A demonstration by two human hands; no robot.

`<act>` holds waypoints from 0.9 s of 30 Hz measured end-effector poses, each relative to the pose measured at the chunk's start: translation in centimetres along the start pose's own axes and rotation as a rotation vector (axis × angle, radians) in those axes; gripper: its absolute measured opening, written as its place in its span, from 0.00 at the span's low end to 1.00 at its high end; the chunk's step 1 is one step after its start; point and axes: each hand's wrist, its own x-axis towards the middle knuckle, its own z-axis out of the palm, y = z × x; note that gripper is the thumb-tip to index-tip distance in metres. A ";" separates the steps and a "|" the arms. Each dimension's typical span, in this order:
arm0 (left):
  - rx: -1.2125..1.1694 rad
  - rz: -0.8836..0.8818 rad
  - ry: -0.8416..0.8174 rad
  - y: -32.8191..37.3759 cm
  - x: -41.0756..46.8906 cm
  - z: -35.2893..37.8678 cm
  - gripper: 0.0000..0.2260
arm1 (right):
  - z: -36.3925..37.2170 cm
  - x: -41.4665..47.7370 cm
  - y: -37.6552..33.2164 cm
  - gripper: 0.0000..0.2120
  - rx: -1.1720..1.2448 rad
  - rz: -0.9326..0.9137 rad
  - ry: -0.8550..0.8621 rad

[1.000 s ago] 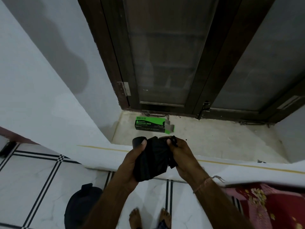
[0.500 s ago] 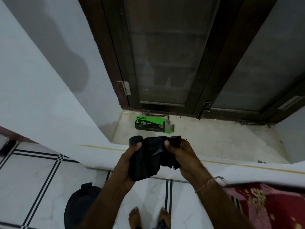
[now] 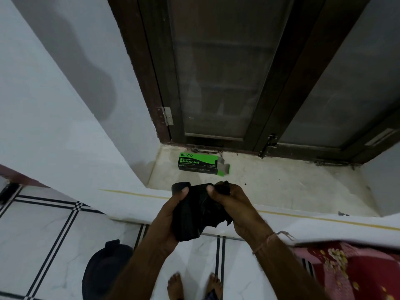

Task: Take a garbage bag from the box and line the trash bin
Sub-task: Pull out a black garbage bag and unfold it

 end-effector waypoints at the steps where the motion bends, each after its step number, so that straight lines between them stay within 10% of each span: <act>1: 0.000 0.007 0.011 0.1 0.1 -0.2 0.23 | -0.1 0.0 0.1 0.14 0.012 0.008 0.009; 27: -0.004 0.039 0.010 0.1 -0.3 -0.9 0.23 | 0.4 0.1 1.0 0.14 0.007 -0.002 0.015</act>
